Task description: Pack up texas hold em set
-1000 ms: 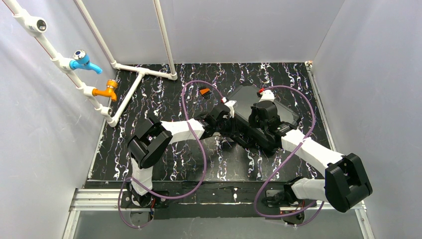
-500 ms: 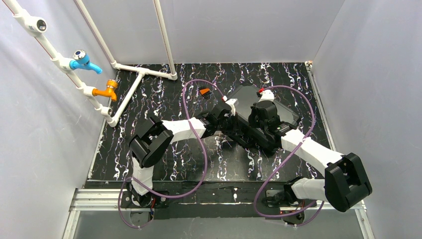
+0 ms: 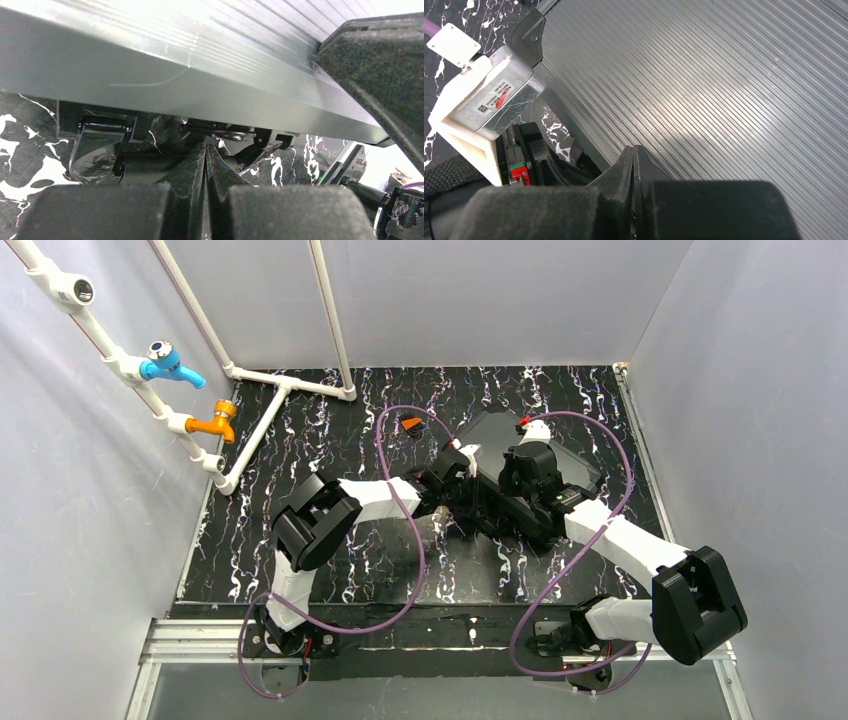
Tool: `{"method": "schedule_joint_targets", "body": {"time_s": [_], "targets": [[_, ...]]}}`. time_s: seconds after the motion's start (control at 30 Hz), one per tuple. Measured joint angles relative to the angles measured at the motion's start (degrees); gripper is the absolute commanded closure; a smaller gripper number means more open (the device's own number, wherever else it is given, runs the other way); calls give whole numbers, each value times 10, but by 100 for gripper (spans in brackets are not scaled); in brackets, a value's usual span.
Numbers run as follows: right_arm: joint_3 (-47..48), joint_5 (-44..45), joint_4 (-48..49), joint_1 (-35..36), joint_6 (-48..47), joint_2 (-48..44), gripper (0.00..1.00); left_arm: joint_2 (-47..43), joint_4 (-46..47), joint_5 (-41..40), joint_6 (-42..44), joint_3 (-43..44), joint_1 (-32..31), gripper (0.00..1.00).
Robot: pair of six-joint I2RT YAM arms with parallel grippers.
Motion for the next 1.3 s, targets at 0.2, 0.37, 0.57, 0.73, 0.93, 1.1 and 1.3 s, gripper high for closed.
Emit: {"method": "schedule_joint_targets", "body": {"time_s": [0.2, 0.37, 0.57, 0.73, 0.93, 1.1, 1.3], "targets": [[0, 0, 0, 0, 0, 0, 95, 13, 3, 13, -11, 10, -1, 100], [0, 0, 1, 0, 0, 1, 96, 32, 7, 12, -21, 27, -13, 100], [5, -3, -2, 0, 2, 4, 96, 30, 12, -5, -23, 23, -20, 98], [13, -2, -17, 0, 2, 3, 95, -7, 14, -44, -10, -12, -15, 95], [32, 3, -70, 0, 1, -3, 82, -114, -10, -87, 30, -68, 0, 72], [35, -77, -99, -4, -15, -65, 28, -271, -27, -137, 73, -117, 0, 2], [30, -120, -79, -4, -10, -145, 2, -351, -108, -207, 108, -118, 0, 2]]}}
